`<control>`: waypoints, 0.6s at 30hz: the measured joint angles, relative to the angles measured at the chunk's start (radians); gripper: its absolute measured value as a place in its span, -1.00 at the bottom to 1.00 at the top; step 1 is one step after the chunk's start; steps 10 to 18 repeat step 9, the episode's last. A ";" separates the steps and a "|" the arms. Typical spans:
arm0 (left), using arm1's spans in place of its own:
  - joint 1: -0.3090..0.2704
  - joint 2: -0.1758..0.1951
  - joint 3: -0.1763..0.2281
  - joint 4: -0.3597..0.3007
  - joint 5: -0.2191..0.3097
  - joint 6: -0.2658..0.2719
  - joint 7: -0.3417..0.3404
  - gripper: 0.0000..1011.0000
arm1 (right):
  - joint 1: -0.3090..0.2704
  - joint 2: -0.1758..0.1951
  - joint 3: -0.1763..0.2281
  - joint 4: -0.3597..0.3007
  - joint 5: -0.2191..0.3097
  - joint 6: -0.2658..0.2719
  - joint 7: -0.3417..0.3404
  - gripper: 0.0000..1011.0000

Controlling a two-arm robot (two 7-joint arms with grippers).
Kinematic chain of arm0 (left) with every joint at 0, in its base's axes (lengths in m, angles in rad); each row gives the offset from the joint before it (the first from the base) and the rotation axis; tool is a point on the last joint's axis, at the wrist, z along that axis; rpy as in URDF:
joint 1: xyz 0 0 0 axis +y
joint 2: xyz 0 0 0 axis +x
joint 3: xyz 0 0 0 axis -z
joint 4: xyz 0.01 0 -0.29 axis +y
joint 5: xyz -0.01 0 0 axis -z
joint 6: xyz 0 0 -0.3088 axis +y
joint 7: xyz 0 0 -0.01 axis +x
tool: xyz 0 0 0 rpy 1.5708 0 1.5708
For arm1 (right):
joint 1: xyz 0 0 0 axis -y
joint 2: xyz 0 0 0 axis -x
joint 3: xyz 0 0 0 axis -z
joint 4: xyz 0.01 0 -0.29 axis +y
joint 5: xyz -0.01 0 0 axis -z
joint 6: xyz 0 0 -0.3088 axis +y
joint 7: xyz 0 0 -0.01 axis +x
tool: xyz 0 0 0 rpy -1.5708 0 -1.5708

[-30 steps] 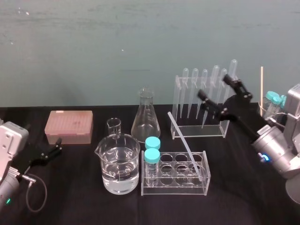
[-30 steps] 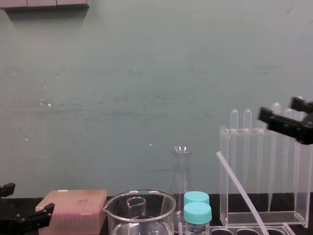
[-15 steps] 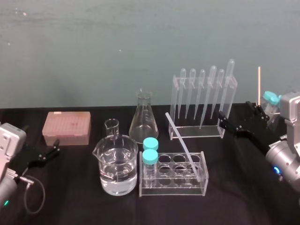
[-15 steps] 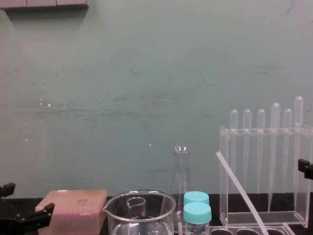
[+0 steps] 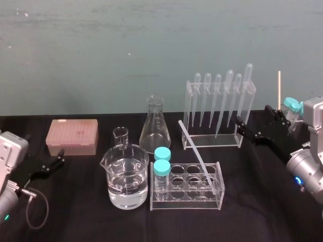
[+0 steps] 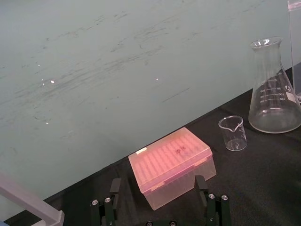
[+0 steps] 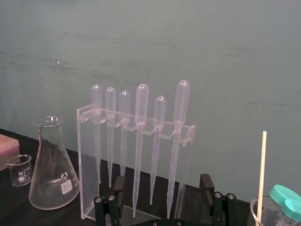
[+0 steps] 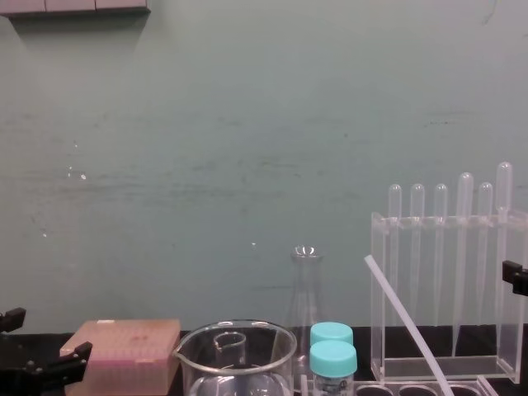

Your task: Pick up the stirring rod with one hand, then place it down.

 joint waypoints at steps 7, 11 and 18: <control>0.000 0.000 0.000 0.000 0.000 0.000 0.000 0.98 | 0.001 -0.001 0.000 0.000 0.001 -0.003 0.000 0.98; 0.000 0.000 0.000 0.000 0.000 0.000 0.000 0.98 | 0.001 -0.001 0.000 0.001 0.001 -0.003 0.001 0.98; 0.000 0.000 0.000 0.000 0.000 0.000 0.000 0.98 | 0.001 -0.001 0.000 0.001 0.001 -0.003 0.001 0.98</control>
